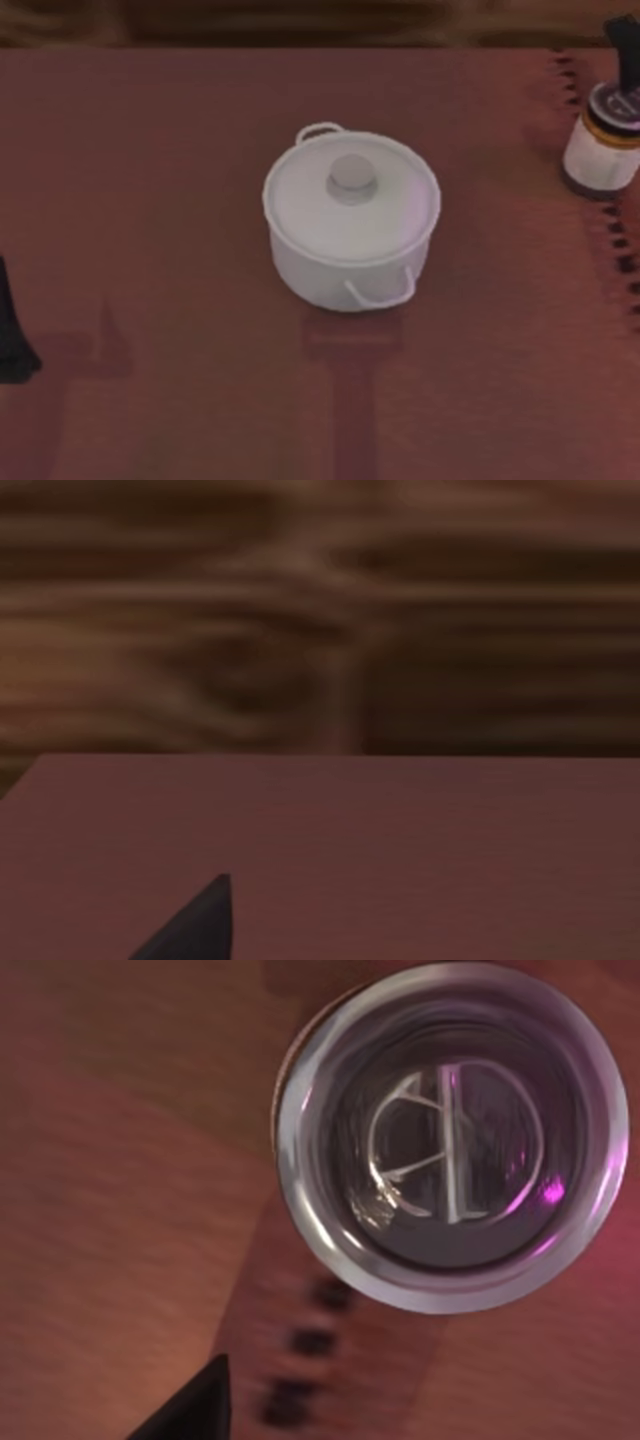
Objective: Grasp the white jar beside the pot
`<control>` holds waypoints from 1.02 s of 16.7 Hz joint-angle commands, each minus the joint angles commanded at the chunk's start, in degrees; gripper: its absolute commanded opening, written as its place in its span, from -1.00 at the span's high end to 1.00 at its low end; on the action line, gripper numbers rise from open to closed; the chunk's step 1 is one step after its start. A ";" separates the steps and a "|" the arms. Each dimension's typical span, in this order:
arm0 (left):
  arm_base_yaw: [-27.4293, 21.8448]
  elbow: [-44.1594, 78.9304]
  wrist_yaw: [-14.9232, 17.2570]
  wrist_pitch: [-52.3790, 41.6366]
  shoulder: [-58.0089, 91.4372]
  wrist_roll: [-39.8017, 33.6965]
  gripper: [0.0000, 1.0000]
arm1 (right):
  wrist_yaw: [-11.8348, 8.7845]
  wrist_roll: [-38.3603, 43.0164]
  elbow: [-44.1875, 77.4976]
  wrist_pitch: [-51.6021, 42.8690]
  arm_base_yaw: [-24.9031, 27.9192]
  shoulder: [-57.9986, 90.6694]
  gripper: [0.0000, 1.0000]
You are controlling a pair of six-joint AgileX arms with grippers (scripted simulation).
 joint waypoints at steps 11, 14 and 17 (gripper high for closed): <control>0.00 0.00 0.00 0.00 0.00 0.00 -1.00 | -0.73 -4.30 24.05 -9.18 0.89 20.40 -1.00; 0.00 0.00 0.00 0.00 0.00 0.00 -1.00 | -0.70 -4.25 23.91 -9.08 0.53 20.45 -1.00; 0.00 0.00 0.00 0.00 0.00 0.00 -1.00 | -0.75 -4.38 21.58 -7.17 0.80 19.91 -1.00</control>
